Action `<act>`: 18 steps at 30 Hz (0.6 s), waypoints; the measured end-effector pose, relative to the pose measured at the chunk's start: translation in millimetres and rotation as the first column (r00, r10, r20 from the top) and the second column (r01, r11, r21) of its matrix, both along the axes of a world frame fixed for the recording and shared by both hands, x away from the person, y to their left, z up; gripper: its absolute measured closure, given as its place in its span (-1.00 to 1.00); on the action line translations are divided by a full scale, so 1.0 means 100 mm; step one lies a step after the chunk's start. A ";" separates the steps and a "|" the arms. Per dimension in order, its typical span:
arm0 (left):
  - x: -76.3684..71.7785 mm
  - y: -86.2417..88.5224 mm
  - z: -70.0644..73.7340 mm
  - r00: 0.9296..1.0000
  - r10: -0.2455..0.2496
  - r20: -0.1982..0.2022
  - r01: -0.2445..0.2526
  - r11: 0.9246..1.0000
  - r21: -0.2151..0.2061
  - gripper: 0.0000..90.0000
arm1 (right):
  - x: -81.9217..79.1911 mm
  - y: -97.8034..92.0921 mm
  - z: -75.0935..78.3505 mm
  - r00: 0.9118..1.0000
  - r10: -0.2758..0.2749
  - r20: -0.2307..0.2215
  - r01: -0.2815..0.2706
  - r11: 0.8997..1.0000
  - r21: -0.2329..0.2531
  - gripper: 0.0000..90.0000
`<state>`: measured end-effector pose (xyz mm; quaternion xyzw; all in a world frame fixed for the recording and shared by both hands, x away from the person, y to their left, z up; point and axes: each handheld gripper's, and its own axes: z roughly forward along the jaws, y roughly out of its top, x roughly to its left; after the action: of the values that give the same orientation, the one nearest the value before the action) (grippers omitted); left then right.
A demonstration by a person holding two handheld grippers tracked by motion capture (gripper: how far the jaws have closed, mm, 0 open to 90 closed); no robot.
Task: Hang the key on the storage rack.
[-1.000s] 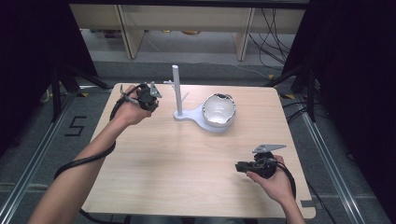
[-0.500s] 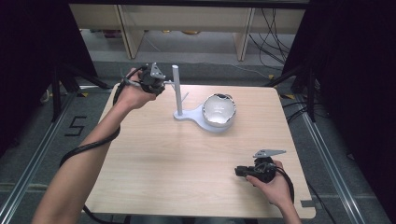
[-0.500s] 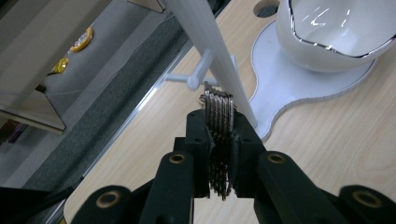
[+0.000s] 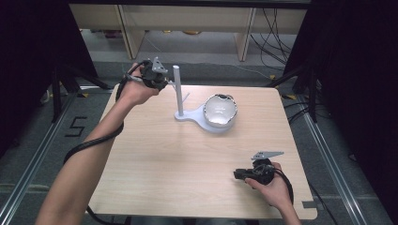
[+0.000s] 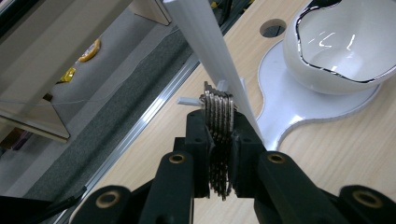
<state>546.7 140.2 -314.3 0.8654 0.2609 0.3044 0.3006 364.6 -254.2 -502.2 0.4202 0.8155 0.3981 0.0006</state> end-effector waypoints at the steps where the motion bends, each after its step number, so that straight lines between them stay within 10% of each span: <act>1: 0.00 0.01 -0.01 1.000 0.004 0.001 -0.004 1.000 0.003 0.78 | 0.00 0.00 0.00 1.000 0.001 -0.001 -0.001 1.000 0.003 0.72; 18: 0.01 0.09 -0.13 0.999 0.025 -0.022 -0.024 0.999 0.042 0.78 | 0.00 0.01 0.00 1.000 -0.002 -0.004 0.002 1.000 0.001 0.72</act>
<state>548.2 149.4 -327.0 0.8716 0.2682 0.3037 0.2758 364.1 -252.7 -501.9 0.4220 0.8147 0.3978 -0.0007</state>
